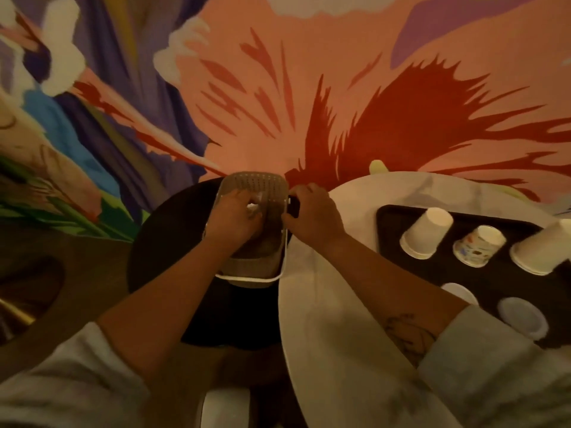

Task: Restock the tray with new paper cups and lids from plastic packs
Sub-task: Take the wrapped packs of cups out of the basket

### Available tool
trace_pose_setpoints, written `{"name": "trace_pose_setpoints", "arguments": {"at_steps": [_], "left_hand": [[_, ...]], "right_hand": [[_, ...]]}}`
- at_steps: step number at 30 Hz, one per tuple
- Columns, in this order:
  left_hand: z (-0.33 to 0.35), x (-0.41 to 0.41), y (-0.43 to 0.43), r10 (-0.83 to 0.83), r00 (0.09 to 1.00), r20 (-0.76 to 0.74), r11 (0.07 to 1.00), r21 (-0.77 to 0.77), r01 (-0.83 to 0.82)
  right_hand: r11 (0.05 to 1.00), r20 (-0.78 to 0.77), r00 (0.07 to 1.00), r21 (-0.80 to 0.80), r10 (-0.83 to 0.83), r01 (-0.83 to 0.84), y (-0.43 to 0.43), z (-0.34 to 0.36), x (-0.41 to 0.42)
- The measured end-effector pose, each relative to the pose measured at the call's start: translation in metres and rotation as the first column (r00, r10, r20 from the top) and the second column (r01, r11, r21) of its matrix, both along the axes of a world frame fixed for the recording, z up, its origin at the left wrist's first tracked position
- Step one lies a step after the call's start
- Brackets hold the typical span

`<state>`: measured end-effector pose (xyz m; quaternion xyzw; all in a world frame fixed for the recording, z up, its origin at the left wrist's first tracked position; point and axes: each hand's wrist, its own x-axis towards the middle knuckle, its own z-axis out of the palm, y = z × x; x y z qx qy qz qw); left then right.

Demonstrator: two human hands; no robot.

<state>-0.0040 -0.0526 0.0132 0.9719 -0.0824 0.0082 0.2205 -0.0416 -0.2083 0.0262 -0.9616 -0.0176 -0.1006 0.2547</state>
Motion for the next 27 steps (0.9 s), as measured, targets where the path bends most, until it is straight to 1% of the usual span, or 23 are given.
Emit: {"name": "trace_pose_setpoints", "arguments": {"at_steps": [2, 5, 8, 10, 11, 14, 19, 22, 25, 27], "left_hand": [[-0.007, 0.011, 0.013, 0.006, 1.000, 0.011, 0.999, -0.034, -0.005], [-0.025, 0.029, 0.029, -0.034, 0.998, 0.057, 0.996, 0.082, 0.029], [-0.037, 0.041, 0.037, -0.055, 0.997, 0.057, 0.988, 0.148, 0.046], [-0.045, 0.047, 0.039, -0.077, 0.996, 0.042, 0.981, 0.179, 0.068], [-0.048, 0.049, 0.041, -0.082, 0.996, 0.029, 0.980, 0.185, 0.075], [-0.054, 0.054, 0.045, -0.100, 0.995, 0.013, 0.979, 0.179, 0.096], [-0.058, 0.058, 0.048, -0.074, 0.997, 0.026, 0.990, 0.123, 0.070], [-0.062, 0.061, 0.049, -0.074, 0.997, 0.037, 0.993, 0.089, 0.071], [-0.065, 0.062, 0.049, -0.072, 0.997, 0.028, 0.996, 0.056, 0.070], [-0.067, 0.062, 0.048, -0.066, 0.998, 0.022, 0.997, 0.047, 0.065]], "right_hand": [[0.999, -0.065, 0.997, 0.006, 0.034, -0.034, 0.015, -0.016, 0.019], [0.995, -0.097, 0.991, 0.034, 0.093, -0.090, 0.032, -0.037, 0.043], [0.988, -0.138, 0.979, 0.045, 0.153, -0.148, 0.043, -0.057, 0.064], [0.984, -0.177, 0.968, 0.017, 0.178, -0.177, 0.049, -0.067, 0.078], [0.982, -0.201, 0.963, -0.022, 0.181, -0.189, 0.052, -0.070, 0.086], [0.963, -0.276, 0.944, -0.150, 0.178, -0.225, 0.062, -0.075, 0.112], [0.950, -0.385, 0.907, -0.181, 0.170, -0.255, 0.074, -0.088, 0.141], [0.937, -0.409, 0.898, -0.222, 0.163, -0.271, 0.079, -0.097, 0.148], [0.896, -0.418, 0.899, -0.338, 0.132, -0.289, 0.083, -0.101, 0.150], [0.902, -0.418, 0.900, -0.333, 0.121, -0.276, 0.085, -0.104, 0.149]]}}
